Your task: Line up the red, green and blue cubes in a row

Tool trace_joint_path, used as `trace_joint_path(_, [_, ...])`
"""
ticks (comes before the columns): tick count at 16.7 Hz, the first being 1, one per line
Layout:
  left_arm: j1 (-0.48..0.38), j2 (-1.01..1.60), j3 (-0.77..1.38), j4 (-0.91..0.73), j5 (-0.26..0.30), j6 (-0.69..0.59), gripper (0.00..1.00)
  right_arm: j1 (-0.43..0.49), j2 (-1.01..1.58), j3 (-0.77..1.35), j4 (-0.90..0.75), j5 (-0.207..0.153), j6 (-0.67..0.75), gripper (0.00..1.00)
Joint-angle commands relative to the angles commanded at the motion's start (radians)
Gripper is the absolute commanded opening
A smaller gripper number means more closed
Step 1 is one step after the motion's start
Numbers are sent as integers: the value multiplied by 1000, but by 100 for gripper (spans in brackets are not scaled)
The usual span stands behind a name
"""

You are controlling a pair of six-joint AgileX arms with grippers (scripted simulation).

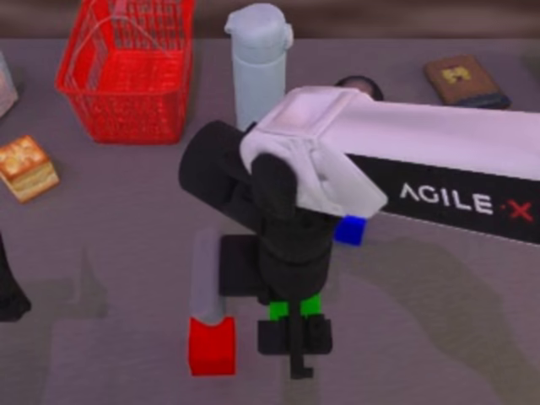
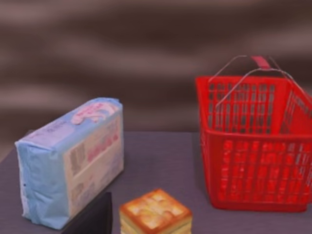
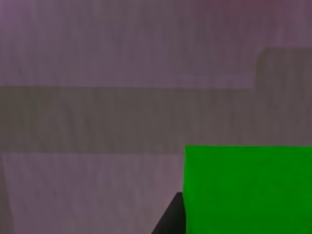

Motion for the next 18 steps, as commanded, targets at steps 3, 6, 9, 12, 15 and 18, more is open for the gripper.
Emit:
trace_joint_path(3, [0,0,0,0,0,0,100,-2,11,-33,41,0,2,0])
trace_joint_path(6, [0,0,0,0,0,0,100,-1,44,-109,163,0,3,0])
trace_joint_path(9, [0,0,0,0,0,0,100,3,73,-169,246,2,1,0])
trace_joint_path(12, [0,0,0,0,0,0,100,4,76,-174,252,2,1,0])
trace_joint_path(15, [0,0,0,0,0,0,100,4,76,-174,252,2,1,15])
trace_joint_path(18, [0,0,0,0,0,0,100,4,76,-174,252,2,1,38])
